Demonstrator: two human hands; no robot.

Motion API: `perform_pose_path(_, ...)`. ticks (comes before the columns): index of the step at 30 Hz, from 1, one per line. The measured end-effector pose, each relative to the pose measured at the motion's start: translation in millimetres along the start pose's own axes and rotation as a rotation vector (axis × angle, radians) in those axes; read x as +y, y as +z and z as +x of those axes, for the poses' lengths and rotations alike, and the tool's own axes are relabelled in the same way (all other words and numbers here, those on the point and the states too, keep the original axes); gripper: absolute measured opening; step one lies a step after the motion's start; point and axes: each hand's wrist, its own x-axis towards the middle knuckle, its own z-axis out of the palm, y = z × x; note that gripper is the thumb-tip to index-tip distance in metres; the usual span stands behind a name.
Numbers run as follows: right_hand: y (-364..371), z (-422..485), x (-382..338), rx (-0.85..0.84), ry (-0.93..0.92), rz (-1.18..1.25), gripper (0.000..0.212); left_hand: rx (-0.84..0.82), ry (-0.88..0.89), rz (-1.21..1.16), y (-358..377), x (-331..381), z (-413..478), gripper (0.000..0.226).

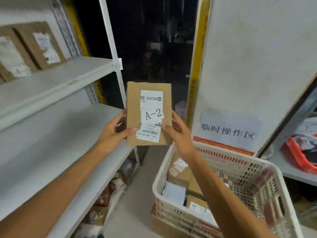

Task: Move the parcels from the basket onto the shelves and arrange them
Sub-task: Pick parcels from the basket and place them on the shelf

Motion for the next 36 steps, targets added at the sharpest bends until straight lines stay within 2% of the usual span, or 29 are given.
perform_pose_path(4,51,49,-45,-0.177,-0.127,-0.006,0.055,0.163,0.107,0.065,-53,49,-5,0.076)
perform_pose_path(10,129,99,-94,-0.466,-0.214,0.081,0.056,0.445,0.205,0.159,-108,99,-31,0.065)
perform_pose_path(16,216,106,-113,-0.725,-0.231,0.138,0.058,0.712,0.194,0.281,-141,134,-98,0.064)
perform_pose_path(22,310,55,-120,-0.954,-0.238,0.228,0.065,0.963,0.095,0.407,-169,161,-200,0.081)
perform_pose_path(24,340,27,-120,-1.013,-0.220,0.241,0.068,1.024,0.070,0.472,-176,167,-236,0.079)
perform_pose_path(29,405,-44,-126,-1.172,-0.221,0.240,0.062,1.197,0.006,0.537,-189,177,-322,0.080)
perform_pose_path(34,468,-100,-133,-1.255,-0.233,0.238,0.051,1.273,0.000,0.499,-217,181,-392,0.087)
perform_pose_path(36,497,-124,-140,-1.279,-0.259,0.220,0.050,1.308,0.006,0.510,-234,183,-424,0.082)
